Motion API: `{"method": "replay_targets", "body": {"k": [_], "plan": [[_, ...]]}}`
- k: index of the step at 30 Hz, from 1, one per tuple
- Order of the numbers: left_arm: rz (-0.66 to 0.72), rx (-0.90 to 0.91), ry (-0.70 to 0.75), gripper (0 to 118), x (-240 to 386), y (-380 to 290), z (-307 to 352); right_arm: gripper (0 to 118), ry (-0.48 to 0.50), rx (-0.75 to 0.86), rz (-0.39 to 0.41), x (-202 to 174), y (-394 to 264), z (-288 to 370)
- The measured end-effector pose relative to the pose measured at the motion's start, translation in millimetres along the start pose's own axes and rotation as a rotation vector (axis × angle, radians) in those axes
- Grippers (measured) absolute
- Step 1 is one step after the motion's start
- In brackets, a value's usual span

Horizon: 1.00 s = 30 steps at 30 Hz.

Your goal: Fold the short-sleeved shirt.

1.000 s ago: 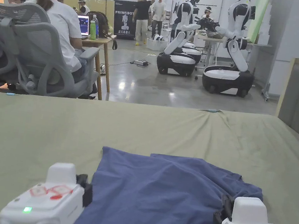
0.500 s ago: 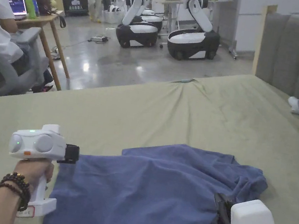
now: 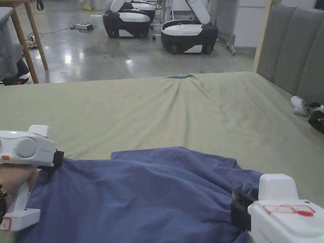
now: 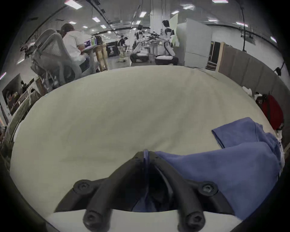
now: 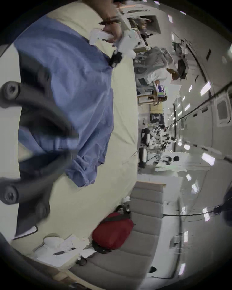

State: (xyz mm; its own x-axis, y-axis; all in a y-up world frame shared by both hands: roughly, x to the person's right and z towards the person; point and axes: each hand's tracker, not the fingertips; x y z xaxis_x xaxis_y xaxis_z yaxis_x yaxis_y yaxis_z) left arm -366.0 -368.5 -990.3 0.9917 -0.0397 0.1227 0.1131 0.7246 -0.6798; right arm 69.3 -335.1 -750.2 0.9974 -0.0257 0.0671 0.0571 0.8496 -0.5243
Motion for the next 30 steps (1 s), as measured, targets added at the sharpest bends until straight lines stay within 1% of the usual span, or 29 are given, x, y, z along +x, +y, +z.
{"method": "replay_targets", "body": {"k": [1, 2, 3, 4, 5, 7, 8, 10, 11, 12, 14, 15, 17, 19, 21, 22, 23, 25, 26, 30], "plan": [[0.001, 0.005, 0.001, 3, -2, 1, 0, 81, -0.001, -0.014, -0.024, 11, 6, -9], [0.005, 0.006, -0.001, 3, -4, 2, 1, 115, 0.000, -0.040, -0.042, 21, 12, -19], [0.016, 0.008, -0.003, 3, -6, 1, 3, 115, -0.005, -0.060, -0.038, 29, 16, -26], [0.026, 0.007, -0.002, 3, -8, 1, 5, 105, 0.016, -0.094, -0.030, 38, 23, -38], [0.028, 0.008, -0.003, 3, -10, 2, 3, 98, 0.004, -0.136, -0.020, 44, 27, -50], [0.035, 0.012, -0.008, 3, -12, 3, 7, 93, -0.024, -0.226, -0.028, 52, 31, -77], [0.039, 0.010, -0.005, 3, -12, 3, 9, 89, -0.023, -0.280, -0.024, 55, 30, -90], [0.035, 0.027, -0.007, 3, -11, 4, 11, 67, 0.048, -0.395, -0.046, 53, 25, -113], [0.035, 0.031, -0.007, 3, -11, 5, 14, 56, 0.134, -0.406, -0.066, 49, 22, -120], [0.035, 0.029, -0.006, 3, -11, 5, 17, 44, 0.165, -0.384, -0.055, 44, 18, -123], [0.048, 0.040, -0.006, 3, -12, 6, 26, 25, 0.092, -0.346, 0.056, 31, 16, -121], [0.056, 0.048, -0.009, 3, -13, 7, 34, 22, 0.101, -0.349, 0.047, 27, 19, -116], [0.075, 0.082, -0.012, 3, -17, 12, 59, 21, 0.098, -0.334, 0.023, 25, 27, -105], [0.088, 0.129, -0.020, 3, -23, 22, 92, 21, 0.130, -0.221, -0.001, 25, 44, -85], [0.098, 0.185, -0.023, 3, -32, 35, 132, 21, 0.150, -0.150, -0.029, 22, 71, -63], [0.105, 0.213, -0.025, 3, -36, 43, 154, 21, 0.154, -0.110, -0.023, 18, 88, -50], [0.113, 0.245, -0.009, 3, -40, 52, 178, 21, 0.174, -0.075, 0.006, 14, 107, -38], [0.068, 0.328, 0.050, 3, -49, 69, 229, 21, 0.220, -0.007, 0.076, 2, 148, -14], [0.071, 0.369, 0.073, 3, -54, 79, 252, 21, 0.240, 0.037, 0.089, -4, 168, -2], [0.151, 0.533, 0.143, 3, -87, 123, 344, 21, 0.229, 0.177, 0.153, -26, 270, 40]]}}
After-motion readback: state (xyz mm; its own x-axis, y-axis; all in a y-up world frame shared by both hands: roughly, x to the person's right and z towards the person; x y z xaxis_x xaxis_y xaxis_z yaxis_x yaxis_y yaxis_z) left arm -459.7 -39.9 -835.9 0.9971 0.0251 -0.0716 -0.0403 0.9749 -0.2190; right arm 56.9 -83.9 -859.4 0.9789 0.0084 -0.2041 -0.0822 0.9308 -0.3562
